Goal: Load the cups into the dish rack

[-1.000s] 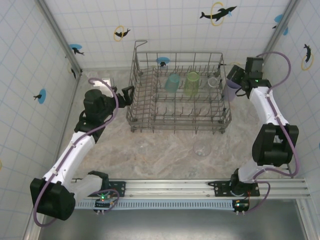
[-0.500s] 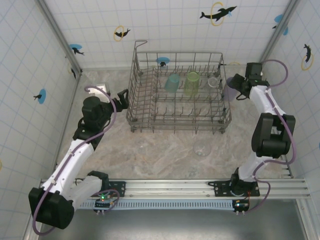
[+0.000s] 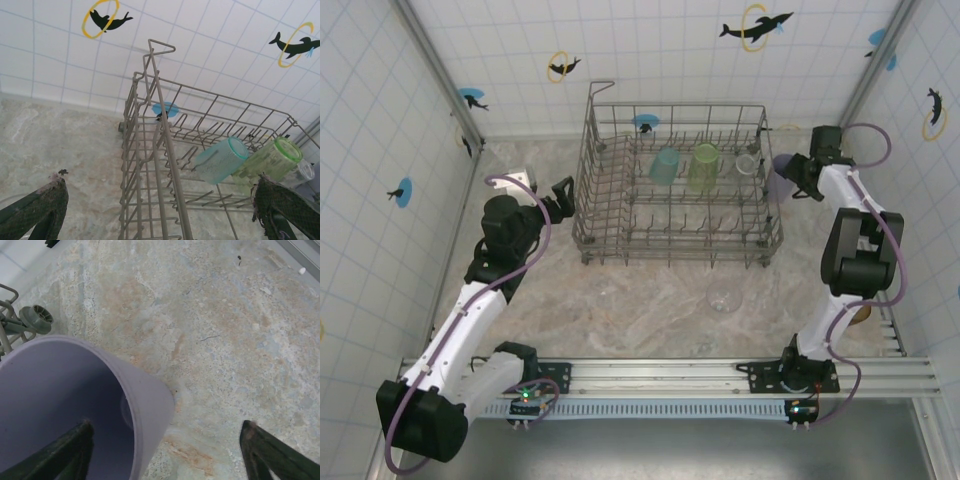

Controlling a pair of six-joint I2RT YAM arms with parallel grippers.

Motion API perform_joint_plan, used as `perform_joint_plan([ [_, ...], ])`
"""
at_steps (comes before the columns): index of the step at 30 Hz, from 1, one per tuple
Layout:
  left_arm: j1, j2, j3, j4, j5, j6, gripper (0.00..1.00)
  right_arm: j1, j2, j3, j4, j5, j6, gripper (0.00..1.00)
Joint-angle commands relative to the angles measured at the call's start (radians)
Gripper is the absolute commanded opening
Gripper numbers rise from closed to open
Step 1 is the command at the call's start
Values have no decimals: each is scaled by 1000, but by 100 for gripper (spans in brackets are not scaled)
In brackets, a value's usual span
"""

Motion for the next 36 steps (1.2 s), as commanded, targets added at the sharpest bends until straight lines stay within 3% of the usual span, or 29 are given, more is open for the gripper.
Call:
perform_joint_plan([
  [1, 6, 1, 13, 12, 12, -8, 98, -9, 24, 38, -24, -13, 19, 69],
  [11, 5, 2, 15, 8, 12, -8, 97, -15, 19, 38, -8, -47, 61, 24],
  [15, 6, 7, 22, -1, 11, -9, 98, -14, -10, 35, 4, -45, 71, 0],
  [28, 6, 12, 21, -4, 9, -8, 98, -21, -158, -13, 54, 24, 84, 0],
  [36, 8, 14, 21, -6, -1, -6, 98, -27, -279, -79, 138, -13, 113, 0],
])
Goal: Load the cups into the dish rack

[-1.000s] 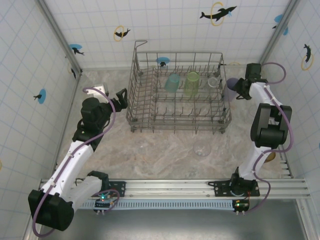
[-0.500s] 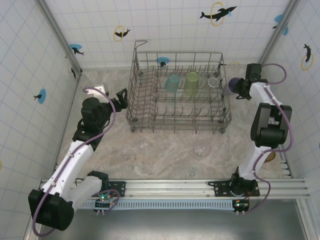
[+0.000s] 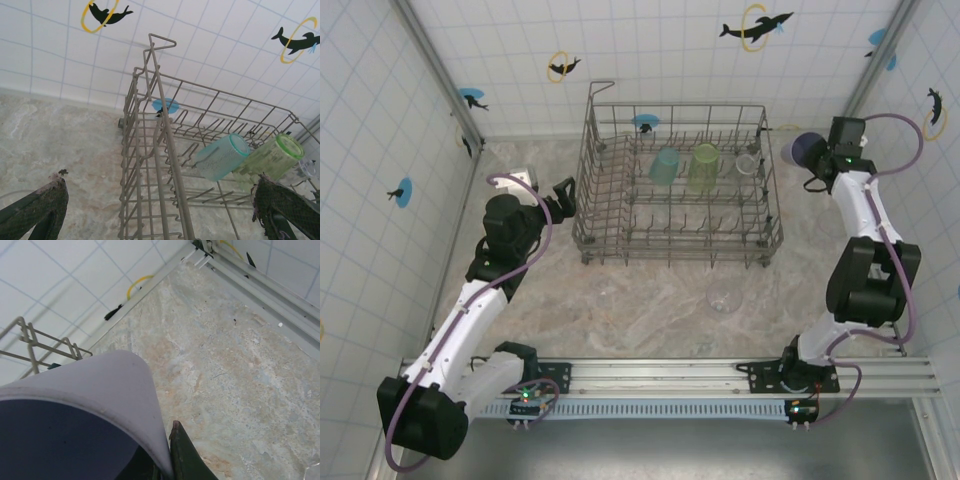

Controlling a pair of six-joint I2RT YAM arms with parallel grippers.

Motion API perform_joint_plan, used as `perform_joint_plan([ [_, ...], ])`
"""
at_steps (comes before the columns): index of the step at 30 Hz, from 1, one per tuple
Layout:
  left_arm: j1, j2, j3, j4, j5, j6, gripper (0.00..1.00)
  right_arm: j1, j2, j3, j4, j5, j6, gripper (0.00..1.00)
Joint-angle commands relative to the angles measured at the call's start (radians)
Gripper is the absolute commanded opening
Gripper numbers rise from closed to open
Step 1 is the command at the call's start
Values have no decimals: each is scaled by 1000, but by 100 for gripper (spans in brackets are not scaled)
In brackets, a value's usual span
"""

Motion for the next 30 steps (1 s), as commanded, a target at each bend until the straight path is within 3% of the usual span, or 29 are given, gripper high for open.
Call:
perform_joint_plan([
  [1, 8, 4, 21, -4, -8, 1, 98, -2, -68, -27, 79, -21, 26, 0],
  [6, 10, 4, 34, -25, -21, 9, 98, 21, -126, -24, 111, -69, 41, 0],
  [14, 11, 18, 40, -25, -11, -9, 97, 144, -219, -44, 161, -40, 29, 0],
  [21, 10, 32, 39, -18, -14, -24, 98, 253, -287, -155, 248, -68, 5, 0],
  [30, 10, 59, 181, -113, 14, -101, 98, 302, -346, -313, 356, -191, 11, 0],
])
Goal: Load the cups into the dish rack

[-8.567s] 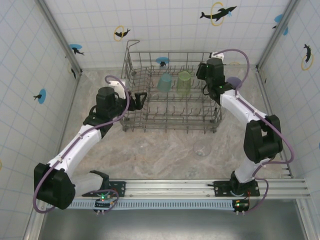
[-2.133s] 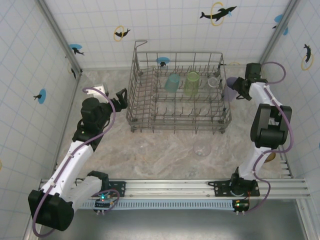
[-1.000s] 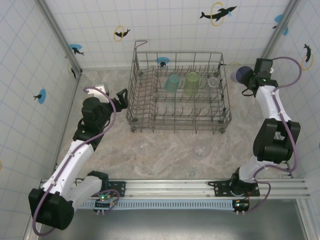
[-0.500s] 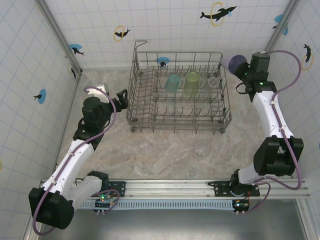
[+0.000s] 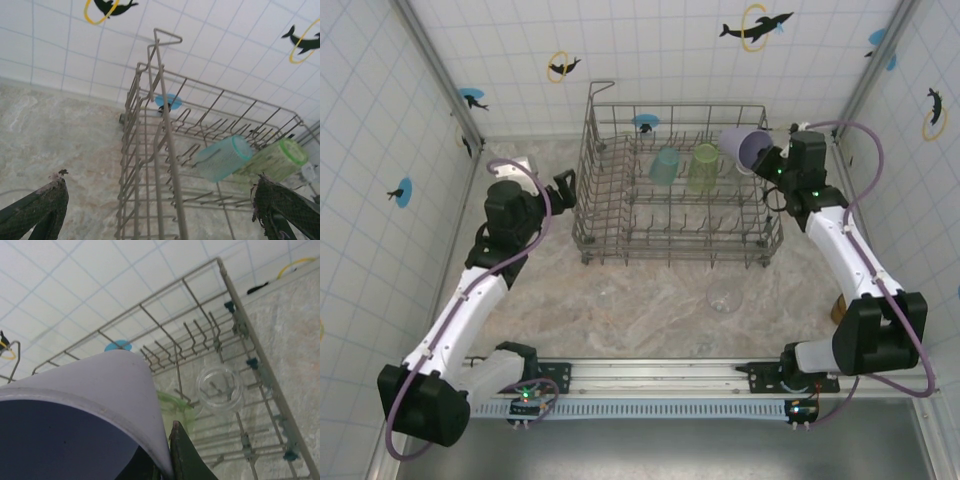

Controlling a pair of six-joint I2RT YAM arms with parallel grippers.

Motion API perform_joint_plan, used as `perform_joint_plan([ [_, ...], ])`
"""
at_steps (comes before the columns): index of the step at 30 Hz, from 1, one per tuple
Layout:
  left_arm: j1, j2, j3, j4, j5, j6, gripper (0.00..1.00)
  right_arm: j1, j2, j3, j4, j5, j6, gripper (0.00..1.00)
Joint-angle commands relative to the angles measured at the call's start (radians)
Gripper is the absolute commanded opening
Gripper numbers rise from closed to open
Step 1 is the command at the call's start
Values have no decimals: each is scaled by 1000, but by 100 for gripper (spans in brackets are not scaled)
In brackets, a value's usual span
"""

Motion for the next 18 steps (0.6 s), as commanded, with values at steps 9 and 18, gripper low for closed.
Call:
perform_joint_plan([
  [9, 7, 14, 109, -19, 66, -207, 98, 76, -33, -124, 256, -195, 41, 0],
  [18, 7, 5, 110, -12, 20, -248, 98, 137, 22, -101, 307, -315, 39, 0],
])
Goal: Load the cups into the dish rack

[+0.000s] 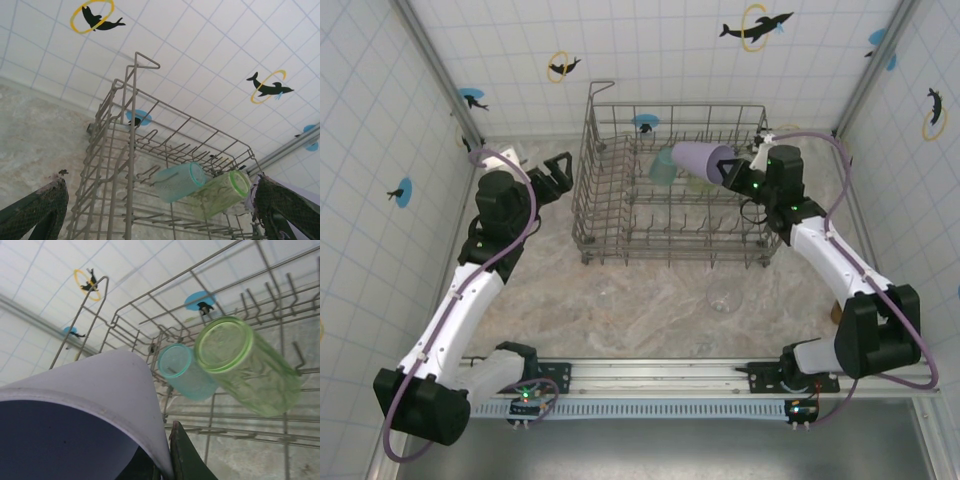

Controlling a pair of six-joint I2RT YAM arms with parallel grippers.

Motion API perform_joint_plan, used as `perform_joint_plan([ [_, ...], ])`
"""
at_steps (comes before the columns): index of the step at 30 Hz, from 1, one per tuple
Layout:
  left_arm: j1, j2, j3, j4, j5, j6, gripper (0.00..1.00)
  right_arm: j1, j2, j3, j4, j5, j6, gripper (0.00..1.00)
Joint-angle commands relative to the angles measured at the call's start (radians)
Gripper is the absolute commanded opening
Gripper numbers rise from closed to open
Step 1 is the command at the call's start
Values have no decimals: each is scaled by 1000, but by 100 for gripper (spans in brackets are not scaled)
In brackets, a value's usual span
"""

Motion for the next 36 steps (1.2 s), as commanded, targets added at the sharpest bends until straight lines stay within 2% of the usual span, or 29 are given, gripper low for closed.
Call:
perform_joint_plan([
  [1, 7, 7, 53, 7, 10, -52, 98, 19, 18, 14, 92, -69, 0, 0],
  [10, 3, 119, 92, 95, 151, -167, 98, 44, 29, -23, 157, -135, 57, 0],
  [15, 0, 201, 153, 99, 179, -209, 98, 44, 7, -71, 202, -170, 96, 0],
  [26, -36, 275, 133, 160, 183, -320, 98, 48, -6, -184, 404, -228, 229, 0],
  [36, -49, 366, 176, 195, 268, -406, 98, 61, -6, -243, 535, -241, 301, 0],
])
